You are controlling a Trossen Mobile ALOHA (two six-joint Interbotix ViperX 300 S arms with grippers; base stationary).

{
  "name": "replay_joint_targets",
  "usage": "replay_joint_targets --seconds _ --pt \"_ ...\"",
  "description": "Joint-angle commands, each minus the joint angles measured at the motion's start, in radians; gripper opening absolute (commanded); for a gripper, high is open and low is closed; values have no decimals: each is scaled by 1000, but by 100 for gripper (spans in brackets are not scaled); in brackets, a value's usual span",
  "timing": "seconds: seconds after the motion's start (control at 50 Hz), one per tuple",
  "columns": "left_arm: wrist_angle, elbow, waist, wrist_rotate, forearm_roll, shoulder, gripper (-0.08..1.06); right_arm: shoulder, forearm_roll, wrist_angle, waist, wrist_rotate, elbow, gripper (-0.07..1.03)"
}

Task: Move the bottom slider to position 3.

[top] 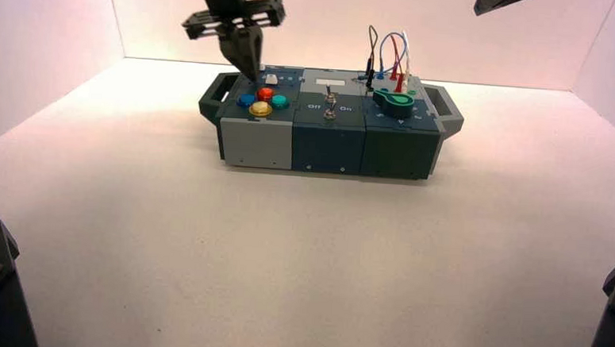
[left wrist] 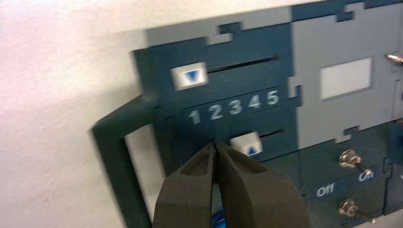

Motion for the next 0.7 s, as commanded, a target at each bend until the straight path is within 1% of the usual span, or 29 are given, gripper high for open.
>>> replay_joint_targets --seconds 0.02,0.2,0.32,0.46,0.54,0.6,0.7 --pt "15 -20 15 2 -2 -84 -3 -5 2 -3 -2 -6 -11 -2" --pt "69 -14 15 2 -2 -130 -3 2 -3 -5 -2 -5 -11 -2" --pt "86 0 15 2 0 -163 -3 8 -6 -6 -2 -5 -11 -2" --pt "83 46 15 3 -2 -222 -3 14 -8 -8 -3 -5 -9 -2" --pt "72 86 14 14 -2 -262 -3 17 -8 -8 -5 -5 -9 -2" --pt "58 112 14 21 -2 -282 -3 21 -9 -14 -8 -5 -8 -2" --pt "23 147 12 23 -2 -313 -3 32 -9 -14 -14 -5 -8 -2"
